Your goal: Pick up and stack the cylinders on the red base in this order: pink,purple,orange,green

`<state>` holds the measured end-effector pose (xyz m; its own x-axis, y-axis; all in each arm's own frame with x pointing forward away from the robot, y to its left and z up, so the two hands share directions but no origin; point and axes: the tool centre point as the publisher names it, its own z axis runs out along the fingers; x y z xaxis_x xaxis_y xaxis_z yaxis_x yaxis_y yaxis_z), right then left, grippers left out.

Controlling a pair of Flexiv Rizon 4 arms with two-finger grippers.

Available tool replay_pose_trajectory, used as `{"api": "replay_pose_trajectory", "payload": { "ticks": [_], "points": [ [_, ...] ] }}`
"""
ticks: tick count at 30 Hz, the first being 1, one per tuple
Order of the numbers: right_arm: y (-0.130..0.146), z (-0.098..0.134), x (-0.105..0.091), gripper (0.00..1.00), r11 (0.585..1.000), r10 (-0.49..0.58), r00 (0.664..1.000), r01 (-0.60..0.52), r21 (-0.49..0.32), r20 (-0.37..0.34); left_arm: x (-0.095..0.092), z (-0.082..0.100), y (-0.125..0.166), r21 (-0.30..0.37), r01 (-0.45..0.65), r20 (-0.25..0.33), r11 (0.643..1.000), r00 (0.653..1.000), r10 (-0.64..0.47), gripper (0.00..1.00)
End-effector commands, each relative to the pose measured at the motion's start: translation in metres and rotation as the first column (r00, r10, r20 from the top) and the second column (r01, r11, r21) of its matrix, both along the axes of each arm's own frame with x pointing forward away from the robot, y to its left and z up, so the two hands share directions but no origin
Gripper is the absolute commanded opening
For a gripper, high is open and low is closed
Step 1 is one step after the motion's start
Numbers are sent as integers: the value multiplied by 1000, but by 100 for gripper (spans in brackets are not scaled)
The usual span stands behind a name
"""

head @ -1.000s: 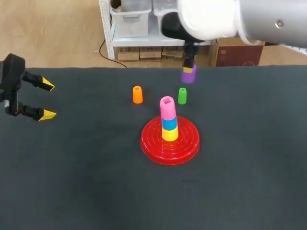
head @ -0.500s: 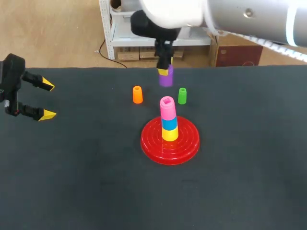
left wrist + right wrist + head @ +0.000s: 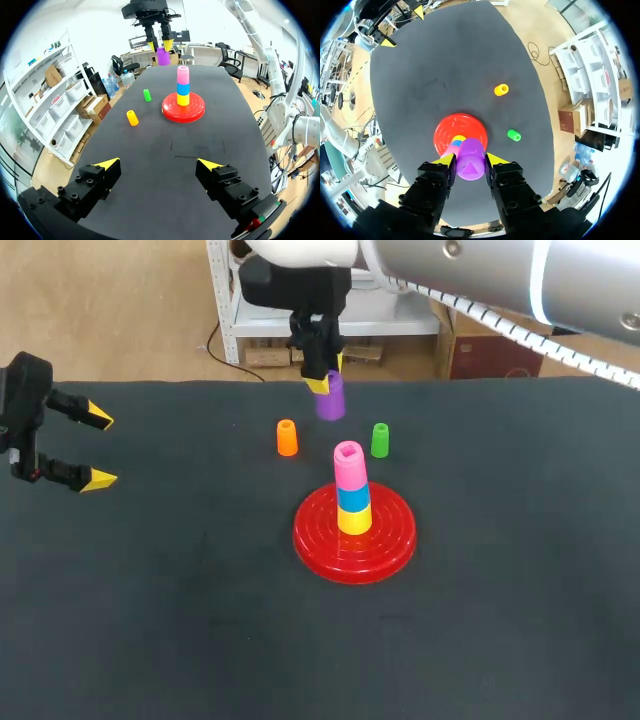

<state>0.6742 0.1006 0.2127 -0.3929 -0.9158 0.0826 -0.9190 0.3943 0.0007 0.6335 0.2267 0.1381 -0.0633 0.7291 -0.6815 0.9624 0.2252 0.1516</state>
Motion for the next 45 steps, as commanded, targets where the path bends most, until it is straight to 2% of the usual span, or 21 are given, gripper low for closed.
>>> {"api": "replay_pose_trajectory", "payload": {
  "ticks": [1, 8, 17, 33, 45],
  "points": [
    [-8, -6, -24, 0, 1000, -13, 999, 12, 29, 52, -1, -1, 0, -2, -1, 4, 1000, 1000, 1, 100],
    [-14, -11, -43, 0, 998, -58, 997, 55, 42, 53, -1, -1, 0, -2, -1, 4, 1000, 1000, 1, 100],
    [-19, -7, -56, 0, 996, -76, 996, 74, 44, 42, -1, -1, 0, -2, -1, 4, 1000, 1000, 1, 100],
    [-16, -26, -50, 0, 997, -65, 998, 65, 43, -12, -1, -1, 0, -2, -1, 4, 1000, 1000, 1, 100],
    [-21, -28, -54, 0, 996, -88, 995, 88, 8, -35, -1, -1, 0, -2, -1, 4, 1000, 1000, 1, 100]
  ]
}}
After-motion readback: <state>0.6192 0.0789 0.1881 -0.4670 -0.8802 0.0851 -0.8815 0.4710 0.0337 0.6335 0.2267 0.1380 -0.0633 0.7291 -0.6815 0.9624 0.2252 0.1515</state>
